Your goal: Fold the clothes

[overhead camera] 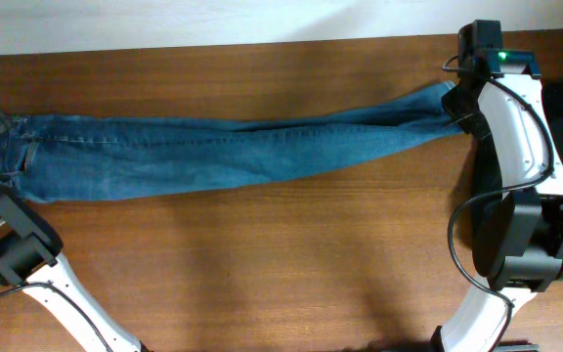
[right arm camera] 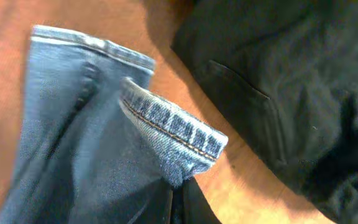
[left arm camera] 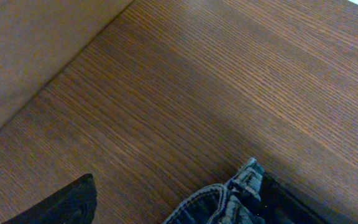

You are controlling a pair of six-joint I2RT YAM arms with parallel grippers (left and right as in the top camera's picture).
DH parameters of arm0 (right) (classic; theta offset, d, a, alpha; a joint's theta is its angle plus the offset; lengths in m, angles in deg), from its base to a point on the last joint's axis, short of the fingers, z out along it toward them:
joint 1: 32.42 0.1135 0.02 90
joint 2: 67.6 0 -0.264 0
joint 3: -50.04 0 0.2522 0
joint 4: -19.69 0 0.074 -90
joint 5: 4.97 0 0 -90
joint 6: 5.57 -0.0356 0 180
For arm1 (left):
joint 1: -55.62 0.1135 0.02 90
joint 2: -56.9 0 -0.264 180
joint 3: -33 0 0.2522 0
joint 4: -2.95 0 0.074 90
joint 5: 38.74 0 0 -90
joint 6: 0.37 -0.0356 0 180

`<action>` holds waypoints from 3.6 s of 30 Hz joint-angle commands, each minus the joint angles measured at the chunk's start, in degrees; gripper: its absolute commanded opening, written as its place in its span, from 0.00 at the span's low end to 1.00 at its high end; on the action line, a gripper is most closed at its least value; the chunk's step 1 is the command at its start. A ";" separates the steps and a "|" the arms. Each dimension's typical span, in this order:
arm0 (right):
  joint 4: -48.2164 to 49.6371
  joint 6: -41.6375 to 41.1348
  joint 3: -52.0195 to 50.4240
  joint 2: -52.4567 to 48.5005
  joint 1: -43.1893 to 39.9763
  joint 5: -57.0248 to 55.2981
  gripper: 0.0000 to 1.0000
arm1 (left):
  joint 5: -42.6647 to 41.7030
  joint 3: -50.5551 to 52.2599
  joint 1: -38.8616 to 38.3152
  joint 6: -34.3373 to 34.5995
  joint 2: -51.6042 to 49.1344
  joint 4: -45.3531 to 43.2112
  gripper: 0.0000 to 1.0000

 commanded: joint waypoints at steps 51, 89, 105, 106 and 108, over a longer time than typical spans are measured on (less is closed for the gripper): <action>27.28 9.16 0.68 -15.04 -4.98 8.59 0.44 | 0.42 -1.05 -0.17 -0.70 1.66 0.59 0.84; -22.16 88.02 42.40 -15.32 -0.17 39.45 0.98 | -30.08 -2.86 -14.23 -5.29 20.17 41.22 0.87; -9.22 97.07 21.53 -16.41 10.32 19.32 0.90 | -30.08 -2.86 -23.87 -8.52 20.17 65.72 0.99; -9.14 97.09 21.53 -16.41 9.99 18.12 0.89 | -30.05 -2.86 -24.57 -8.52 20.17 65.70 0.99; -9.22 97.09 21.53 -16.41 9.07 13.29 0.89 | -30.03 -2.86 -26.56 -8.50 20.17 65.72 0.99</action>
